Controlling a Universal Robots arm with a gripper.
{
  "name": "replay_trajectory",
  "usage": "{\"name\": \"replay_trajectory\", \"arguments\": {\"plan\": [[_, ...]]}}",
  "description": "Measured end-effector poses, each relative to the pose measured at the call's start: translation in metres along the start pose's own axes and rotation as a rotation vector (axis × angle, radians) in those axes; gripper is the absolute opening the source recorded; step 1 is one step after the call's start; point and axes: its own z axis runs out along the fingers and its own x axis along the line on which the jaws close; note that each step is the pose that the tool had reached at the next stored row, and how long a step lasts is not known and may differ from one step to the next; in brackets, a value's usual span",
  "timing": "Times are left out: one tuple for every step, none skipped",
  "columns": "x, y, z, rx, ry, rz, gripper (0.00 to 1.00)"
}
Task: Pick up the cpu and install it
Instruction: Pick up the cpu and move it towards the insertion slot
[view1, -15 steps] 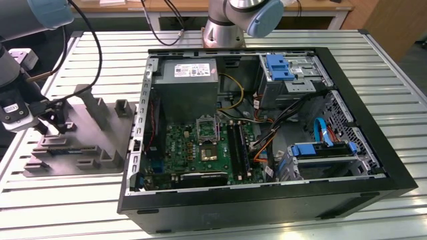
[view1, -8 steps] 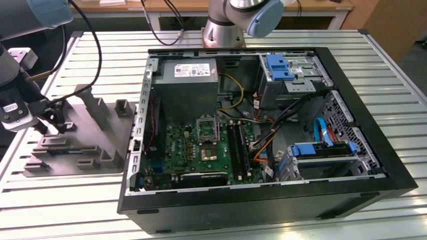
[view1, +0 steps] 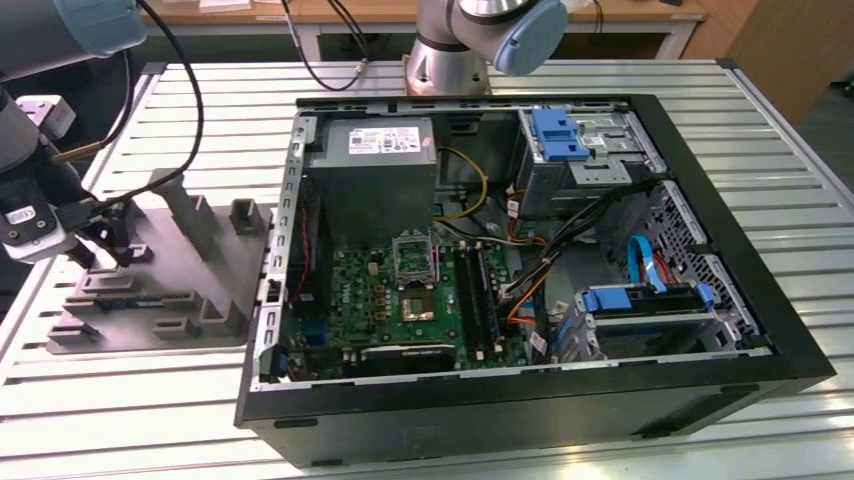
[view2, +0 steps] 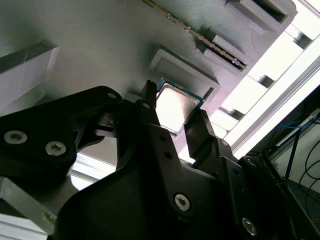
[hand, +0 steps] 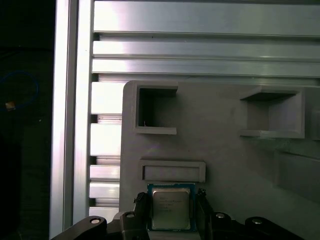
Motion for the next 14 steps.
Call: {"name": "replay_trajectory", "arguments": {"plan": [[0.0,0.0,0.0,0.0,0.0,0.0,0.47],[0.0,0.0,0.0,0.0,0.0,0.0,0.47],[0.0,0.0,-0.0001,0.0,0.0,0.0,0.47],[0.0,0.0,-0.0018,0.0,0.0,0.0,0.47],[0.0,0.0005,-0.0172,0.0,0.0,0.0,0.47],[0.0,0.0005,-0.0175,0.0,0.0,0.0,0.47],[0.0,0.0005,-0.0176,0.0,0.0,0.0,0.47],[0.0,0.0006,-0.0192,0.0,-0.0001,0.0,0.47],[0.0,0.0006,-0.0198,0.0,-0.0001,0.0,0.47],[0.0,0.0006,-0.0199,0.0,0.0,0.0,0.47],[0.0,0.0006,-0.0199,0.0,0.0,0.0,0.47],[0.0,0.0006,-0.0202,0.0,0.0,0.0,0.47],[0.0,0.0006,-0.0207,0.0,0.0,0.0,0.47],[0.0,0.0006,-0.0207,0.0,0.0,0.0,0.47]]}}
